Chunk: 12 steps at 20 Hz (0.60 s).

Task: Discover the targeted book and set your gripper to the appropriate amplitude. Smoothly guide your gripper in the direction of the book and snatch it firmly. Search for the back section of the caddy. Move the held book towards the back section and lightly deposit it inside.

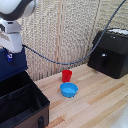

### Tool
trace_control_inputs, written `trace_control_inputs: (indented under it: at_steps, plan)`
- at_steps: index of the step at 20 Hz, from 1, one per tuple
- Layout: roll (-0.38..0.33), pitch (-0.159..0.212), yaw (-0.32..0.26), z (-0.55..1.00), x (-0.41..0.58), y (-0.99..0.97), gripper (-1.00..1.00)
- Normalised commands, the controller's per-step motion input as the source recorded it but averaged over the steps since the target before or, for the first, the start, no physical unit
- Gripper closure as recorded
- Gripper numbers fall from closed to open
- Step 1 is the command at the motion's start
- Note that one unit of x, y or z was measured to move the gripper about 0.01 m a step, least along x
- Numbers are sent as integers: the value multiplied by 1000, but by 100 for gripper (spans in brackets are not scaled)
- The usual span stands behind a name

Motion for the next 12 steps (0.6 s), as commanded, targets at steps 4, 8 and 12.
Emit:
trace_control_inputs:
  at_steps: [4,8,12]
  plan:
    - [-78,57,-155,646,101,371,100]
    - [-133,0,-158,829,24,440,100]
    - [-140,26,-99,631,183,539,100]
